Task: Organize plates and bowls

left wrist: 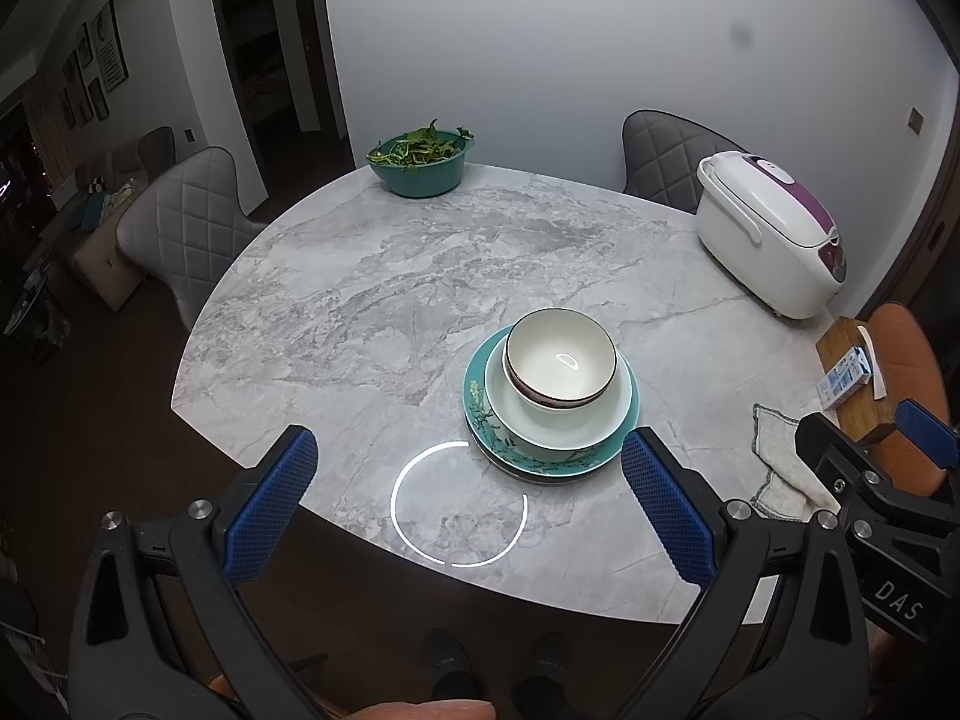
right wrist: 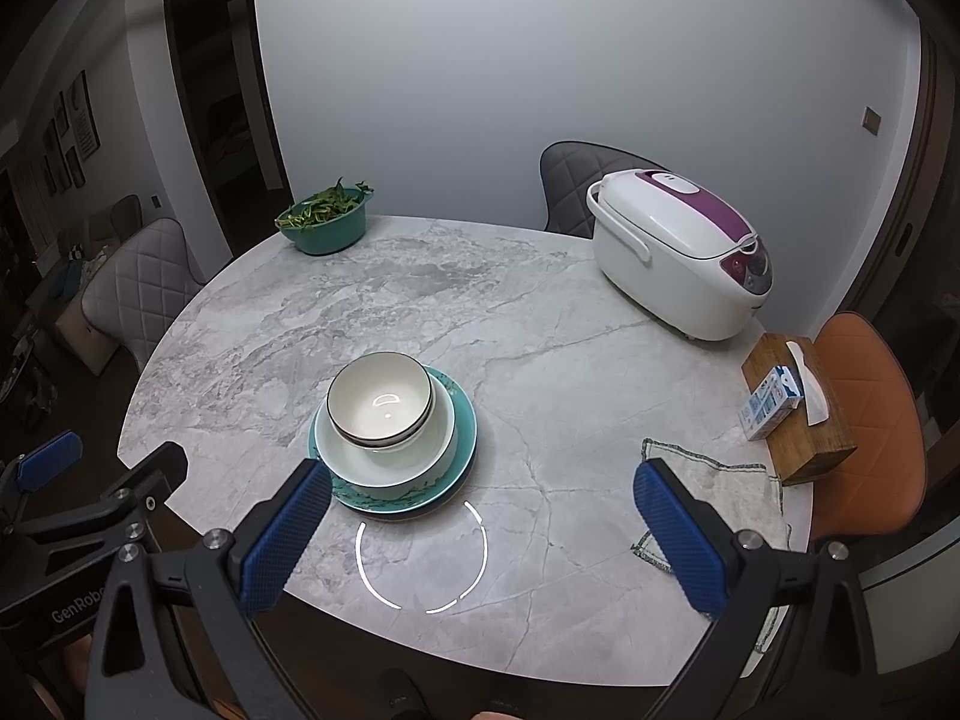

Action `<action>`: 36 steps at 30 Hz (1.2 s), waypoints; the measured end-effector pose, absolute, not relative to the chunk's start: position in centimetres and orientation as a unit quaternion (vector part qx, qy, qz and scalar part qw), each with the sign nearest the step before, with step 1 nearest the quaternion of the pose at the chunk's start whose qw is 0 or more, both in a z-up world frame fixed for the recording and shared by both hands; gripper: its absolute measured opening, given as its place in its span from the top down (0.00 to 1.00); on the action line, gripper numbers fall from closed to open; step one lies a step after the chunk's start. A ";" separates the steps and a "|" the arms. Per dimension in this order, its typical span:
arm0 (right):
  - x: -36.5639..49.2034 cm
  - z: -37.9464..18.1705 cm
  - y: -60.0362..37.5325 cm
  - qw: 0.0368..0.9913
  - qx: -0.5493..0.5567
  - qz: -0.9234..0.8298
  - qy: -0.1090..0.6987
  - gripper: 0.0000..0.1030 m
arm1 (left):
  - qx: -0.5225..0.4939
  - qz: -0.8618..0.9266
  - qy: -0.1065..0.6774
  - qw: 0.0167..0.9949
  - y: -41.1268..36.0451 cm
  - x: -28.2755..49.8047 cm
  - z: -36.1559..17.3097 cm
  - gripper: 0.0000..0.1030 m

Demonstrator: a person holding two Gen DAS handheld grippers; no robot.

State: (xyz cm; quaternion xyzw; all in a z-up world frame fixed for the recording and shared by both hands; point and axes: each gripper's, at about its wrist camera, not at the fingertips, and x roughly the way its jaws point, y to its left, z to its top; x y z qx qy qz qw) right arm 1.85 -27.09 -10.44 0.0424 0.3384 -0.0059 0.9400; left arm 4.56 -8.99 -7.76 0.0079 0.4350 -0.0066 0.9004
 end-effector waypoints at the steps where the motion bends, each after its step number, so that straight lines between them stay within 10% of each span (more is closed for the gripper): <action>1: 1.8 -10.5 -27.1 0.940 0.043 -0.006 0.339 0.00 | 0.008 -0.007 0.435 0.900 -9.0 4.7 -7.8 0.00; 36: 2.0 -10.4 -27.2 0.940 0.040 -0.004 0.340 0.00 | 0.011 -0.009 0.436 0.900 -8.8 5.2 -8.1 0.00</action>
